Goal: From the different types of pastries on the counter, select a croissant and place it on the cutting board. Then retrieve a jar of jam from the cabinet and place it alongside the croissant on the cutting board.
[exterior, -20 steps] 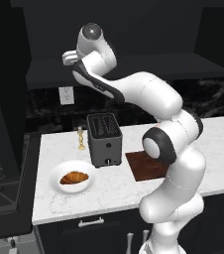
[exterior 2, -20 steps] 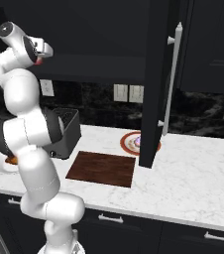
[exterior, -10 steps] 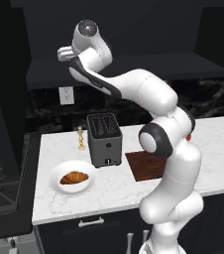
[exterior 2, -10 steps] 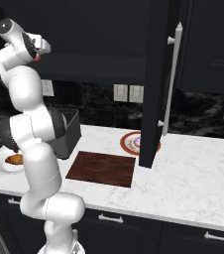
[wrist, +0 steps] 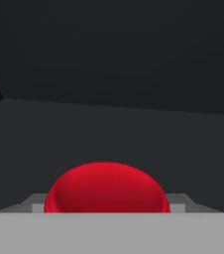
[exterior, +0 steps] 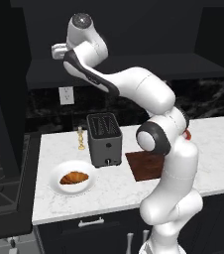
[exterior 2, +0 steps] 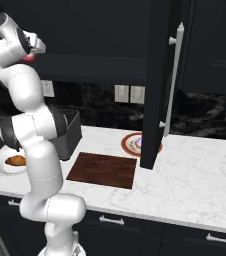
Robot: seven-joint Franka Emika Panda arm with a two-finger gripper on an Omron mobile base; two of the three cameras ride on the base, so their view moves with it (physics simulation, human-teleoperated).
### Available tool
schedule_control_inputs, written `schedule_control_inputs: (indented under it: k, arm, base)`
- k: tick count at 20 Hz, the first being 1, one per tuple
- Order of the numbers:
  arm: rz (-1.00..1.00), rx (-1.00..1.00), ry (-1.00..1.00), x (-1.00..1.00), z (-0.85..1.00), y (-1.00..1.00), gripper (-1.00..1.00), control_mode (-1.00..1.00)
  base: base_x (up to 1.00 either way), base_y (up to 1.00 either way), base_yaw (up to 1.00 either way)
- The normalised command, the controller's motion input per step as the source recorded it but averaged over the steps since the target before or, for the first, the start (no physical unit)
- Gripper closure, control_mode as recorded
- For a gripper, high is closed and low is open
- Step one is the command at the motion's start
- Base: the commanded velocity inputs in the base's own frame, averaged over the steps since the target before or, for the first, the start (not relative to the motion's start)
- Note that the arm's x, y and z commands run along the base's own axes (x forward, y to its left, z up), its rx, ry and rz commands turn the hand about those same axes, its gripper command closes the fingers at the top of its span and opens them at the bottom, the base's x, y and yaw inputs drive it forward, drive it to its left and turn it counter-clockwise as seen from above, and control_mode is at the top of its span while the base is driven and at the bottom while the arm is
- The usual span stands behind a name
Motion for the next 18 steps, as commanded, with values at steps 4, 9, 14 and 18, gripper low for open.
schedule_control_inputs:
  k: [4,9,14,18]
  arm:
    - [0.0,0.13,0.0,-0.82,0.0,-0.12,1.0,-1.0]
    - [-0.01,0.06,-0.12,-0.99,-0.02,0.0,1.0,-1.0]
    - [-0.03,0.03,-0.21,-0.92,-0.11,0.0,1.0,-1.0]
    - [0.0,0.06,-0.16,-0.77,-0.06,-0.2,1.0,-1.0]
  base:
    - [0.0,0.0,0.0]
    - [0.0,0.0,0.0]
    - [0.0,0.0,0.0]
    - [0.0,0.0,0.0]
